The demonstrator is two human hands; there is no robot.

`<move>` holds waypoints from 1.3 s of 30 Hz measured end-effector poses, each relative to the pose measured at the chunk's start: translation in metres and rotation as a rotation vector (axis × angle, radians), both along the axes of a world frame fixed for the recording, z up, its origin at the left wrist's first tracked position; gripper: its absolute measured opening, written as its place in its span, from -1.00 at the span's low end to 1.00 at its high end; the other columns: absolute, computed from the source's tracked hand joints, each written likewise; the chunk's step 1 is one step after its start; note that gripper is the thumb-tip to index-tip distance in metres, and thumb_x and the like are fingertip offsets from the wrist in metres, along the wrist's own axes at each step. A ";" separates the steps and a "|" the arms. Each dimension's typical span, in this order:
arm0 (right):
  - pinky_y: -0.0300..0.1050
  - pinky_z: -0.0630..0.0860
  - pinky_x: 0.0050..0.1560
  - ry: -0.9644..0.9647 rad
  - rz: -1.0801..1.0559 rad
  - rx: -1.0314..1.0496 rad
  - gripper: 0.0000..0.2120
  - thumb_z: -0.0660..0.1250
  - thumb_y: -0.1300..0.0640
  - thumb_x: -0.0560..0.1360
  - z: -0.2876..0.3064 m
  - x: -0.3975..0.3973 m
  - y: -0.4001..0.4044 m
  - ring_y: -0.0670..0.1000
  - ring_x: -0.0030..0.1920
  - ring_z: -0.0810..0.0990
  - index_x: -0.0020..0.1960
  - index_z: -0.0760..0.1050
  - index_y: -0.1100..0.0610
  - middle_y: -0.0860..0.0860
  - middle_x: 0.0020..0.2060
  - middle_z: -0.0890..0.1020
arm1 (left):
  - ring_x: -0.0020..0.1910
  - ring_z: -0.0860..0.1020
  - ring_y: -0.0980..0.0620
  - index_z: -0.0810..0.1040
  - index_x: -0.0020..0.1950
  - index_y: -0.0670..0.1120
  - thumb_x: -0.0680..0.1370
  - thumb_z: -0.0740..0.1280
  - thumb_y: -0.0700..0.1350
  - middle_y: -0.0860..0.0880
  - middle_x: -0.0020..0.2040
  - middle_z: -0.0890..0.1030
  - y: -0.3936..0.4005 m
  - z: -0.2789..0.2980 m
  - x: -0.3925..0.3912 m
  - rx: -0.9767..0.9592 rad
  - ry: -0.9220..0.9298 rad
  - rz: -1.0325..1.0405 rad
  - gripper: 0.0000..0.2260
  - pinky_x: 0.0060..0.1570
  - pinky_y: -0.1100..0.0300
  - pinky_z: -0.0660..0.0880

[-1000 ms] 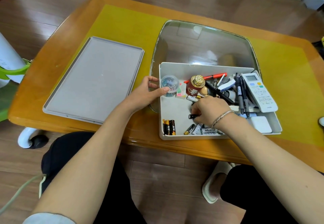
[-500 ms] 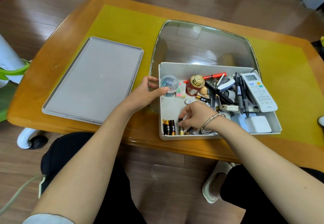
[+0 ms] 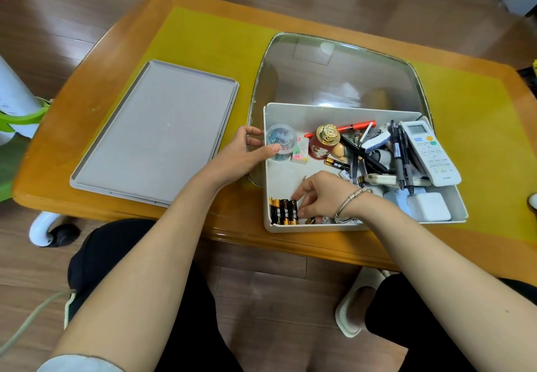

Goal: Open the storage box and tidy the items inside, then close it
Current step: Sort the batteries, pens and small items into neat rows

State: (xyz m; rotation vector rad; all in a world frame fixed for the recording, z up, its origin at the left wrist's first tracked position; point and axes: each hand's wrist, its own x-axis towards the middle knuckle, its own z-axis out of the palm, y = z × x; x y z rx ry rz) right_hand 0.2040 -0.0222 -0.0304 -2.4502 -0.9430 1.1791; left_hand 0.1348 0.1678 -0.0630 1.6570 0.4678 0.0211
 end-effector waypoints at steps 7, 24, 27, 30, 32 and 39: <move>-0.31 0.54 -0.23 -0.156 0.087 0.025 -0.76 0.48 0.22 0.38 0.009 0.010 -0.007 -0.10 -0.34 0.61 0.03 0.58 0.14 -0.01 -0.22 0.68 | -0.02 0.52 0.17 0.27 0.25 0.05 0.48 0.37 0.14 0.13 0.00 0.46 0.000 0.000 0.000 -0.004 -0.003 -0.003 -0.55 -0.32 0.41 0.48; -0.20 0.42 -0.27 -0.542 0.595 -0.357 -0.88 0.37 0.00 0.39 0.002 0.012 0.002 0.04 -0.17 0.52 -0.12 0.49 0.01 -0.05 -0.20 0.53 | -0.02 0.52 0.17 0.27 0.25 0.06 0.47 0.37 0.15 0.14 0.01 0.47 0.001 0.000 0.000 -0.013 -0.001 -0.001 -0.55 -0.36 0.44 0.48; -0.15 0.49 -0.17 -0.598 0.464 -0.348 -0.83 0.33 0.00 0.42 0.001 0.017 0.001 0.07 -0.09 0.57 -0.05 0.55 0.06 0.01 -0.10 0.60 | -0.03 0.52 0.17 0.26 0.24 0.06 0.48 0.37 0.14 0.13 0.01 0.47 0.001 0.000 0.000 -0.015 -0.001 0.000 -0.55 -0.38 0.44 0.48; -0.11 0.50 -0.14 -0.619 0.226 -0.287 -0.90 0.28 0.05 0.45 0.001 0.024 -0.007 0.10 -0.17 0.52 -0.17 0.48 0.08 0.05 -0.17 0.58 | -0.03 0.52 0.16 0.26 0.24 0.06 0.48 0.37 0.15 0.14 0.01 0.47 0.000 -0.001 0.001 -0.011 0.003 0.002 -0.55 -0.39 0.44 0.47; -0.09 0.52 -0.15 -0.659 0.080 -0.244 -0.89 0.29 0.06 0.44 -0.001 0.028 -0.013 0.12 -0.17 0.55 -0.15 0.49 0.11 0.08 -0.17 0.59 | -0.04 0.52 0.16 0.26 0.24 0.06 0.48 0.37 0.14 0.14 0.00 0.47 0.001 -0.001 0.001 -0.016 0.002 0.004 -0.56 -0.39 0.44 0.47; -0.04 0.54 -0.12 -0.702 -0.108 -0.080 -0.76 0.42 -0.01 0.42 -0.002 0.031 -0.022 0.16 -0.11 0.59 -0.03 0.44 0.06 0.09 -0.16 0.62 | -0.03 0.52 0.16 0.26 0.25 0.06 0.47 0.36 0.15 0.14 0.01 0.47 0.001 -0.001 0.001 -0.011 0.007 0.003 -0.55 -0.38 0.44 0.48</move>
